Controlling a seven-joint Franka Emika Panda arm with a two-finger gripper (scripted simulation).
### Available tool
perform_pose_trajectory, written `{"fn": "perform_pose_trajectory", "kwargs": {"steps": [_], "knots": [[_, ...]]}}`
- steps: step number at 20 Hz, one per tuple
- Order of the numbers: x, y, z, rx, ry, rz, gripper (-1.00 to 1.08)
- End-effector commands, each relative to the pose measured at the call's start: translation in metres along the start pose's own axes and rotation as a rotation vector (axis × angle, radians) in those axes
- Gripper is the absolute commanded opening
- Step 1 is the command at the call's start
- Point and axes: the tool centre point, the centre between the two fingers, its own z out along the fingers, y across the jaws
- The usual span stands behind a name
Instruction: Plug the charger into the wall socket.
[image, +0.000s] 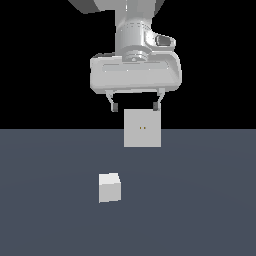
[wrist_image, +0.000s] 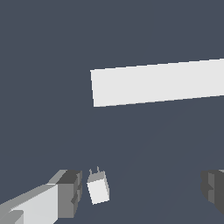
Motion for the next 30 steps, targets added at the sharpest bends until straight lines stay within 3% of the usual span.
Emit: {"fn": "perform_pose_trajectory", "kwargs": {"steps": [1, 12, 30], "knots": [[0.000, 0.000, 0.000, 0.000, 0.000, 0.000, 1.00], [-0.014, -0.008, 0.012, 0.004, 0.022, -0.036, 1.00], [-0.080, -0.038, 0.072, 0.024, 0.124, -0.207, 1.00]]}}
